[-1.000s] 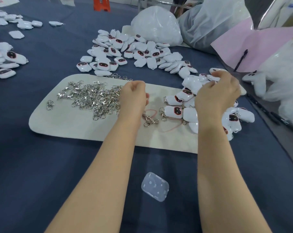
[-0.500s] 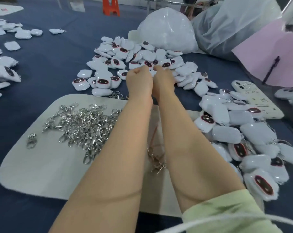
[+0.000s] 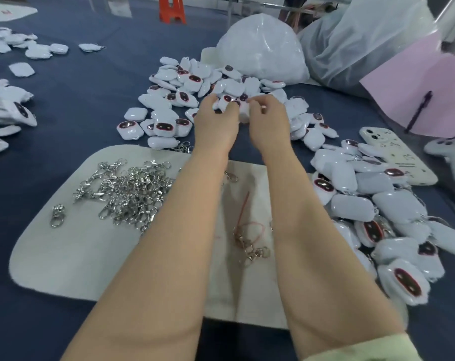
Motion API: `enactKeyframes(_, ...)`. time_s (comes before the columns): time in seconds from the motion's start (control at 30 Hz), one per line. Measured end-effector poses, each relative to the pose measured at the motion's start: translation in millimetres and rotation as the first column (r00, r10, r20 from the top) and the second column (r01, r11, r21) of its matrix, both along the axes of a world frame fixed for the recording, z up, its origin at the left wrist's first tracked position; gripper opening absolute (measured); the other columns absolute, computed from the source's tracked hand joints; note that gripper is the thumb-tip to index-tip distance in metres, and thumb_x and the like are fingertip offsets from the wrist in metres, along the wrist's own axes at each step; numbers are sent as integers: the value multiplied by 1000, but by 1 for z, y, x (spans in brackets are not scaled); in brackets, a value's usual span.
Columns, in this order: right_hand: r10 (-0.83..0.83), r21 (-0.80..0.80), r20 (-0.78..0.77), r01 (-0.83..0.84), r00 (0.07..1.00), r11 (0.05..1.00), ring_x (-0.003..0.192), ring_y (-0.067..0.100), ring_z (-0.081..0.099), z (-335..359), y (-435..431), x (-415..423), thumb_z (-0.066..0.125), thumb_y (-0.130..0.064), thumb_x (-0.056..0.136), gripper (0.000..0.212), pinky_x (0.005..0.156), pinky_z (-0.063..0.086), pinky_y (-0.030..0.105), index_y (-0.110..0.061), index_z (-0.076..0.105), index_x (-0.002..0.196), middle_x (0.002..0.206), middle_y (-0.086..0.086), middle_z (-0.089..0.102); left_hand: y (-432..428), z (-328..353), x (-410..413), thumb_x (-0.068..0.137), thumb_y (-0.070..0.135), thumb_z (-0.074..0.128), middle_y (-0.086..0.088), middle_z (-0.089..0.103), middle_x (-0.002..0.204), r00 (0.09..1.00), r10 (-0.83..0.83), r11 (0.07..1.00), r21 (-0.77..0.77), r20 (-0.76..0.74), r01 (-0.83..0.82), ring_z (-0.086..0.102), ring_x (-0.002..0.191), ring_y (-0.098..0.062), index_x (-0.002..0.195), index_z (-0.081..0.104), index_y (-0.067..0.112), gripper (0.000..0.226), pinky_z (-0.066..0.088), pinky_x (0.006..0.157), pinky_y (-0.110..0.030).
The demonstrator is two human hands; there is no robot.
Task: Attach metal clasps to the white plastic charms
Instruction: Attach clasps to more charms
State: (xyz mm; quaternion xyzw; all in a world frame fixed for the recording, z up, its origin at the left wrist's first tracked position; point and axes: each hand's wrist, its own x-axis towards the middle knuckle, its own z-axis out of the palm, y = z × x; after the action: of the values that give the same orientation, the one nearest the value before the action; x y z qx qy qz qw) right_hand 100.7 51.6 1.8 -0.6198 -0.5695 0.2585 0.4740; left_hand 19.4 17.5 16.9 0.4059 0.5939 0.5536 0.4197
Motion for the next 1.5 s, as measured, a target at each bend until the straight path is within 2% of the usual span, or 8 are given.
enactKeyframes(0.13,154,5,-58,-154,986,988,99,26,62,16,-42,1,53,-25,94,15,92,50,43,-13,58,102,106,9,65,-31,3,-12,91,22,60,-10,59,125,992,-117,992,52,-40,119,61,109,-22,127,56,10,39,50,96,-39)
enactKeyframes(0.33,3,-74,-118,-11,993,997,97,26,64,-1,-95,6,55,-25,93,11,93,50,37,-15,56,96,102,4,64,-87,-13,-28,88,16,65,-7,62,87,987,-158,987,-3,-26,158,64,54,-6,98,56,4,19,57,54,-22)
enactKeyframes(0.43,42,-40,243,-34,969,999,112,21,56,-19,-114,5,48,-18,95,22,88,34,15,-13,58,114,115,2,61,-109,-22,-31,90,6,55,-2,66,63,960,-68,997,-25,271,77,68,58,-14,76,51,7,15,57,65,-26)
enactKeyframes(0.53,274,-168,577,-216,770,962,122,27,47,-35,-125,-10,43,-14,93,37,103,34,32,-14,51,129,130,9,54,-125,-28,-26,88,2,53,-5,66,63,885,-17,999,-29,466,34,67,62,-17,71,52,7,18,56,62,-24)
enactKeyframes(0.63,271,-196,706,-187,655,963,118,30,47,-39,-129,-17,44,-18,92,36,100,38,41,-22,53,126,127,8,51,-128,-30,-25,83,3,58,3,59,51,906,1,1000,-21,422,8,55,56,-15,69,50,12,19,46,55,-24)
enactKeyframes(0.8,132,-75,712,-112,690,991,109,30,48,-39,-137,-18,50,-17,93,20,85,37,38,-15,56,112,117,9,52,-122,-33,-29,85,6,58,9,49,43,938,34,999,-42,346,-21,42,39,-7,87,55,13,8,36,47,-21)
enactKeyframes(1.37,280,-218,602,-184,748,959,112,30,44,-32,-142,-16,49,-15,91,20,85,32,36,-18,55,110,115,8,55,-113,-39,-34,84,3,55,9,54,48,956,59,998,5,287,-63,48,40,-2,71,60,17,20,43,50,-19)
enactKeyframes(1.5,214,-135,189,-191,958,972,82,12,55,-27,-141,-4,51,-11,93,7,79,43,29,-15,54,98,83,-8,55,-114,-40,-33,86,6,58,4,53,59,976,36,999,18,217,-41,48,43,-2,74,63,21,20,44,48,-18)
